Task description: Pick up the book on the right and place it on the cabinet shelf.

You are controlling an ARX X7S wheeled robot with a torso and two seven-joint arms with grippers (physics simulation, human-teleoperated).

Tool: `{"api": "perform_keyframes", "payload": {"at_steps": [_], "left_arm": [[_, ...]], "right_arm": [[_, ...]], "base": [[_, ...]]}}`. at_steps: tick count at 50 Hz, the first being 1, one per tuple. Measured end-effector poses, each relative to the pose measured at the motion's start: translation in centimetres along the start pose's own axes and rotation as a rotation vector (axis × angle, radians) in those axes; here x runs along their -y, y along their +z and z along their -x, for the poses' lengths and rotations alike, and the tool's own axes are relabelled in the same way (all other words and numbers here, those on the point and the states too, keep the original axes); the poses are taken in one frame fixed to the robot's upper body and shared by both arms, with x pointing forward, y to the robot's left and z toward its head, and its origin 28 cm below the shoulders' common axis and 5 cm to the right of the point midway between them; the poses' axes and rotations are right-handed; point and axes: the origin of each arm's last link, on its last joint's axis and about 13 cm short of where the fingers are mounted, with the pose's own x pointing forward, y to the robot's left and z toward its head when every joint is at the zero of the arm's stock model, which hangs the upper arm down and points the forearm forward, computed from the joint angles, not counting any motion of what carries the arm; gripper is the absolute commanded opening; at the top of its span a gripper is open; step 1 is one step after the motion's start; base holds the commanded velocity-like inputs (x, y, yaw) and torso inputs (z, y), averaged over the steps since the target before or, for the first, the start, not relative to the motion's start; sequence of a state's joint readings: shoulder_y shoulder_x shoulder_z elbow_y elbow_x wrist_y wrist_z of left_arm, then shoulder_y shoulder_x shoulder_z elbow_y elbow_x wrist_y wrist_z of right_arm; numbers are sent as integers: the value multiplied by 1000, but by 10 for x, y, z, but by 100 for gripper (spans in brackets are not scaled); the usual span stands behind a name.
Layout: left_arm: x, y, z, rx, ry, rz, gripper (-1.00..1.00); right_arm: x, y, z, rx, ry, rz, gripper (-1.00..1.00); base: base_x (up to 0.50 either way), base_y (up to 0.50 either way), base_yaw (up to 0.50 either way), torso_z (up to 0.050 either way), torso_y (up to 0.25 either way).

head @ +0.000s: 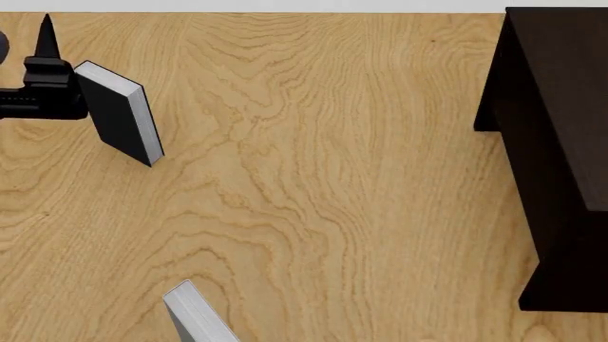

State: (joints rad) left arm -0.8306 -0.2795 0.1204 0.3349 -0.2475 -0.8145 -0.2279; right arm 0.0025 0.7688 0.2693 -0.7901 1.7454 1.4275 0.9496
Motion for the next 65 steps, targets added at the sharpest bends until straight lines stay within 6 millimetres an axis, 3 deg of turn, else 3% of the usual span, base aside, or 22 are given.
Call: {"api": "perform_keyframes", "payload": {"at_steps": [9, 36, 53, 65], "left_arm": [[0, 0, 1, -5, -9, 6, 100], [1, 0, 1, -10, -26, 16, 100], [-2, 3, 1, 1, -22, 14, 100], [-3, 3, 1, 5, -17, 12, 100]], "right_arm": [[-1, 13, 8, 34, 8, 23, -100], [7, 84, 20, 222, -46, 137, -100], [8, 123, 1, 287, -55, 243, -100], [4, 149, -23, 309, -107, 369, -100]], "base": [[0, 0, 0, 0, 0], [0, 0, 0, 0, 0], [0, 0, 0, 0, 1], [0, 0, 0, 0, 1]]}}
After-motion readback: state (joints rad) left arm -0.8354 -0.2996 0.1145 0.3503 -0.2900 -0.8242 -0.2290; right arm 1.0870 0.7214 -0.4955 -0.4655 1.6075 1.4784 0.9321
